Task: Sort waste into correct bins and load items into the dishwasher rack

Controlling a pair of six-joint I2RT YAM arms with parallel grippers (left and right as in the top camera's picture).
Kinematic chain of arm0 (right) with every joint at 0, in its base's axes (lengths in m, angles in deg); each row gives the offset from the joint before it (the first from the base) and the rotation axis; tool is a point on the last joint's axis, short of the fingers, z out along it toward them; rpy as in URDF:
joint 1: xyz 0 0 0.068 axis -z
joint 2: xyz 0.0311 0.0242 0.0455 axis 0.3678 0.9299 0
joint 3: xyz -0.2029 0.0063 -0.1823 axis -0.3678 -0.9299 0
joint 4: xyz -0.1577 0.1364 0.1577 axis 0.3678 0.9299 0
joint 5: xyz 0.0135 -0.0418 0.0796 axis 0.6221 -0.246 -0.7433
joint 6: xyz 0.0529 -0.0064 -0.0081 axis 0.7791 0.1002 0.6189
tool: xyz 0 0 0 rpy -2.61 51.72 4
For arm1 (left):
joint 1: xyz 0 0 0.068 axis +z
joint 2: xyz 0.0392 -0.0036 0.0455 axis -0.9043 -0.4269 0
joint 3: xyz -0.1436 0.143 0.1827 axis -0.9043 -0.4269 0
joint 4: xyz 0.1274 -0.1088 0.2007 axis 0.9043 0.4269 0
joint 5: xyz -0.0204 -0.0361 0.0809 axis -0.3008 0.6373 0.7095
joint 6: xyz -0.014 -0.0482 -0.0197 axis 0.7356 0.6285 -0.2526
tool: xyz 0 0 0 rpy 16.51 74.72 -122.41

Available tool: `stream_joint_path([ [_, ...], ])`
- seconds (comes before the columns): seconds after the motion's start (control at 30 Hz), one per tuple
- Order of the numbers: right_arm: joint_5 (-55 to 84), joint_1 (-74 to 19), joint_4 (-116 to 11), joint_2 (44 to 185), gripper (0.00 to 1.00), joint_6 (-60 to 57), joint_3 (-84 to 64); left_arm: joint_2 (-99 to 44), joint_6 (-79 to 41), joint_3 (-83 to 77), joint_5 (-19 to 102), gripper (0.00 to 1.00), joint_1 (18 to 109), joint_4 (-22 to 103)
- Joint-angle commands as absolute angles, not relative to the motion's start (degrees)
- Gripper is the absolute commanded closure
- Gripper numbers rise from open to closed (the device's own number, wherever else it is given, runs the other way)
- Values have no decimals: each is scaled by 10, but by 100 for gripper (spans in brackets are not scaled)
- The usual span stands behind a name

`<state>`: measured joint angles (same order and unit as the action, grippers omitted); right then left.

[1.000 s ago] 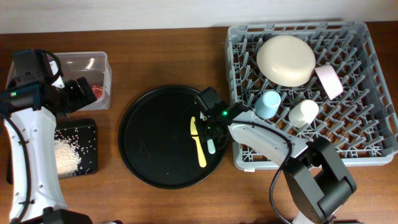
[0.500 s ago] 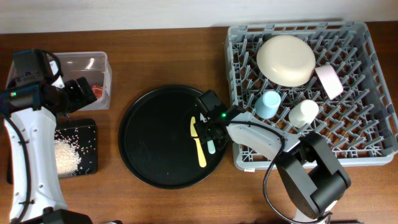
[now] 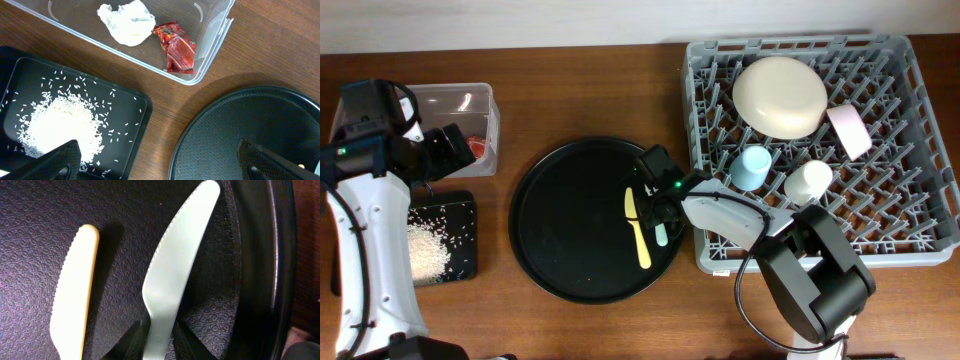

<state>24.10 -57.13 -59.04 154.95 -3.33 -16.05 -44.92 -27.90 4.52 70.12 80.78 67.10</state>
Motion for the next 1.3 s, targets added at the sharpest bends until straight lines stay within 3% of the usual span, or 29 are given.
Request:
stream_joint_path([
  [0.0,232,-572,-588,1557,78,-30,-161,-440,-278,52,705,1,809,671],
  [0.1,232,-572,-581,1529,87,-30,-150,-440,-278,52,705,1,809,671],
  [0.57,244,-563,-496,1426,86,-30,-64,-440,-278,52,705,1,809,671],
  [0.77,256,-477,-389,1355,86,-30,-18,-440,-278,52,705,1,809,671],
  [0.97,260,-415,-389,1406,85,-28,-23,-440,-278,52,705,1,809,671],
  [1.27,286,-403,-442,1491,86,-28,-23,-440,-278,52,705,1,809,671],
])
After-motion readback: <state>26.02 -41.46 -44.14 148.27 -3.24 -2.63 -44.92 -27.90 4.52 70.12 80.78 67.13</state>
